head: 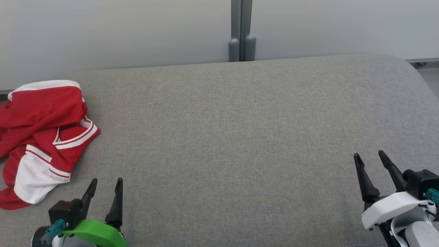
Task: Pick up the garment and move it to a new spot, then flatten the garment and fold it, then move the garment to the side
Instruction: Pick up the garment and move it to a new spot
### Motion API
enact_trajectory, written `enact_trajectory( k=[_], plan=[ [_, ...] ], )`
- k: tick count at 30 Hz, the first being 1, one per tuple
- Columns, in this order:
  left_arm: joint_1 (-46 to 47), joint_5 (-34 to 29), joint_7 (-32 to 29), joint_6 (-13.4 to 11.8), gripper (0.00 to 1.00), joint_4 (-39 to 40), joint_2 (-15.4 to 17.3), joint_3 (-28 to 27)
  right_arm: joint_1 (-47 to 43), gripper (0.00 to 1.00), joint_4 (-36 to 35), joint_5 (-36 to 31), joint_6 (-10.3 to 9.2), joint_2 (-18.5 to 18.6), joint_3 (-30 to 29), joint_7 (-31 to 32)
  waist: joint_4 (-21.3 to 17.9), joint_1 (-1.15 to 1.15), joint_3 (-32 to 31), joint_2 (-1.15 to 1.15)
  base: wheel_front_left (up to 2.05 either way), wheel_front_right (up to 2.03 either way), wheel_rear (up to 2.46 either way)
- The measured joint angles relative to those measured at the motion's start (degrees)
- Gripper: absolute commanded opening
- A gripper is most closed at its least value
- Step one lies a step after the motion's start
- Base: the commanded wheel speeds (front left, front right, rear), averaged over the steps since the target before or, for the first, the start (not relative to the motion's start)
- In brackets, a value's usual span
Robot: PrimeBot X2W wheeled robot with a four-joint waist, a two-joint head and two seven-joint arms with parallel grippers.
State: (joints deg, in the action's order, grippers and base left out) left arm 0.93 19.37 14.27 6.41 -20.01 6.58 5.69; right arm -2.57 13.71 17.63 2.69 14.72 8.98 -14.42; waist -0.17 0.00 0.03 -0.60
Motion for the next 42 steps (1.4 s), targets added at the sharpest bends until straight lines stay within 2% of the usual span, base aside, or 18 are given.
enact_trajectory(
  k=[8,15,21,26,28,32,39,42],
  plan=[
    [0.3,-0.2,0.0,0.1,1.00,-0.7,-0.4,0.0,0.0,1.00,-0.2,-0.8,0.93,0.0,0.2,0.0,3.2,0.00,-0.1,0.00,0.00,0.00,0.00],
    [0.1,-0.2,0.0,0.1,1.00,-1.6,-0.3,-2.6,1.1,1.00,-0.2,-2.0,2.31,-0.4,2.8,0.0,7.7,0.00,-0.3,0.00,0.00,0.00,0.00],
    [0.0,0.0,0.0,0.1,1.00,-1.8,-0.3,-3.9,1.6,1.00,-0.4,-2.7,2.36,-0.7,3.7,0.0,12.1,0.00,-0.3,0.00,0.00,0.00,0.00],
    [0.9,2.2,0.0,0.1,1.00,-1.3,-0.3,-7.5,3.5,1.00,-1.5,-4.2,2.87,-1.1,5.8,0.0,15.2,0.00,0.4,0.00,0.00,0.00,0.00],
    [4.1,4.9,-0.1,0.1,1.00,-1.7,-0.3,-8.5,5.0,1.00,-2.5,-4.8,2.97,-1.4,6.8,0.0,16.0,0.00,1.7,0.00,0.00,0.00,0.00],
    [11.3,7.1,-4.7,0.1,1.00,-2.0,0.5,-8.7,6.2,1.00,-3.3,-5.7,3.35,-1.1,8.3,0.0,16.3,0.00,4.2,0.00,0.00,0.00,0.00],
    [25.1,9.0,-16.1,0.1,1.00,-4.6,6.0,-10.5,8.2,1.00,-4.7,-7.4,3.82,-1.4,11.5,0.0,15.5,0.00,9.4,0.00,0.00,0.00,0.00],
    [28.3,15.0,-23.2,0.1,1.00,-7.5,6.4,-13.5,9.7,1.00,-6.0,-7.9,3.86,-2.3,13.7,0.0,14.7,0.00,11.6,0.00,0.00,0.00,0.00]
  ],
)
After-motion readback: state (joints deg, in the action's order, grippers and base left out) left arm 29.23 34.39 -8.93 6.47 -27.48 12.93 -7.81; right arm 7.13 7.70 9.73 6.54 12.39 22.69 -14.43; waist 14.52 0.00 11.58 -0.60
